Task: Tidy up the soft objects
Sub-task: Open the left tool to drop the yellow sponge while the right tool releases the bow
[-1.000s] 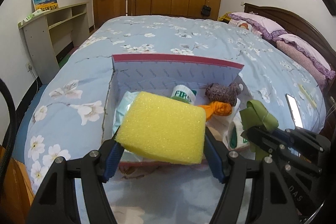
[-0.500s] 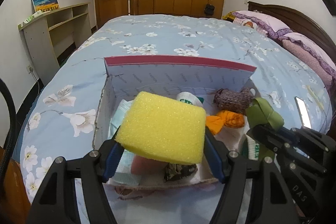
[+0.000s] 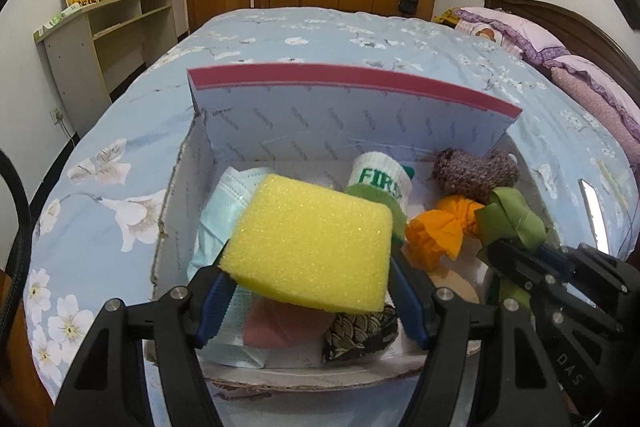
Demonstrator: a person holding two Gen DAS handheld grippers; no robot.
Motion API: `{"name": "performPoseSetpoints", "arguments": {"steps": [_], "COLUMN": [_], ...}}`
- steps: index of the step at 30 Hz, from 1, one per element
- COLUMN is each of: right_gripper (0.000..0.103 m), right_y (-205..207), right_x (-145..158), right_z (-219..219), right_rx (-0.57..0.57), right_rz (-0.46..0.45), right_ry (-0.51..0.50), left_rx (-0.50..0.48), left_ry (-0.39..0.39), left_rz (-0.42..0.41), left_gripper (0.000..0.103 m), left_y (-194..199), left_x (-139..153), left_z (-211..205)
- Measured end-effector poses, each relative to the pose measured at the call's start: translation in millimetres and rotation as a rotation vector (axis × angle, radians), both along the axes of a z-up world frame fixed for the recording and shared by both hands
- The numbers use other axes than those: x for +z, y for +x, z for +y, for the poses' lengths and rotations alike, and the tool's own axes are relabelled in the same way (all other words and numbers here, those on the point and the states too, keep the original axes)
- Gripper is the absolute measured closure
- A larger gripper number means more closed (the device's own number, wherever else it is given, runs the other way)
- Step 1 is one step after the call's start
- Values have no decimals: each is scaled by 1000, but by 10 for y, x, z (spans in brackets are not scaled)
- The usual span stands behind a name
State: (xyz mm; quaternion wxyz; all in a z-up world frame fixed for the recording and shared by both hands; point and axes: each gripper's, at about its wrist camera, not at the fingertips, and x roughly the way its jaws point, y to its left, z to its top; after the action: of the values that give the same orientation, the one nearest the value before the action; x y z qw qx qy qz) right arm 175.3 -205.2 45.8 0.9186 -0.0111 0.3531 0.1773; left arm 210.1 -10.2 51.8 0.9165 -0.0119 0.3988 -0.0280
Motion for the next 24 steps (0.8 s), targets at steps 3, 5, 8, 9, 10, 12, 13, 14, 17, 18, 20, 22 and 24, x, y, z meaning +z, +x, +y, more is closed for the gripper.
{"name": "performPoseSetpoints", "arguments": {"steps": [3,5,8,9,10,12,13,14,17,18,20,22,24], "right_gripper": [90,89,80,77,75,73,71,70,68,66,61,52,48], "right_y": [7,6,-9,-12,-17,-31,-39,-44,-55,-61,-71,-81,-96], "right_x": [-4,6,37,47,53,73,78,87,111,119,131,138,148], "right_z": [-9,-11,-12,-16,-16,-27,-28,-34,-48,-50,-54,-58,-50], "right_rx": [-3,-3,-6,-9,-10,-17,-20,-23,-31,-32,-36,-37,-38], "right_rz": [5,8,7,5,4,0,-1,-3,-5,-8,-14,-20,-26], "right_ry": [5,11,21,24,26,29,30,32,38,39,38,38,37], "left_rx": [-4,-4,-4,-2,-1,2,5,6,8,8,7,3,0], "left_ry": [5,13,17,13,9,3,1,1,2,2,1,2,3], "left_rz": [3,-1,-1,0,0,0,-2,-5,-14,-17,-24,-30,-34], "left_gripper": [29,29,28,27,27,25,25,24,21,20,20,19,18], "left_y": [8,5,-1,-5,-12,-25,-34,-45,-63,-70,-88,-110,-132], "left_x": [-8,2,17,21,24,37,46,55,83,92,114,131,145], "left_z": [-15,-33,-40,-39,-37,-27,-24,-21,-24,-26,-29,-30,-36]}}
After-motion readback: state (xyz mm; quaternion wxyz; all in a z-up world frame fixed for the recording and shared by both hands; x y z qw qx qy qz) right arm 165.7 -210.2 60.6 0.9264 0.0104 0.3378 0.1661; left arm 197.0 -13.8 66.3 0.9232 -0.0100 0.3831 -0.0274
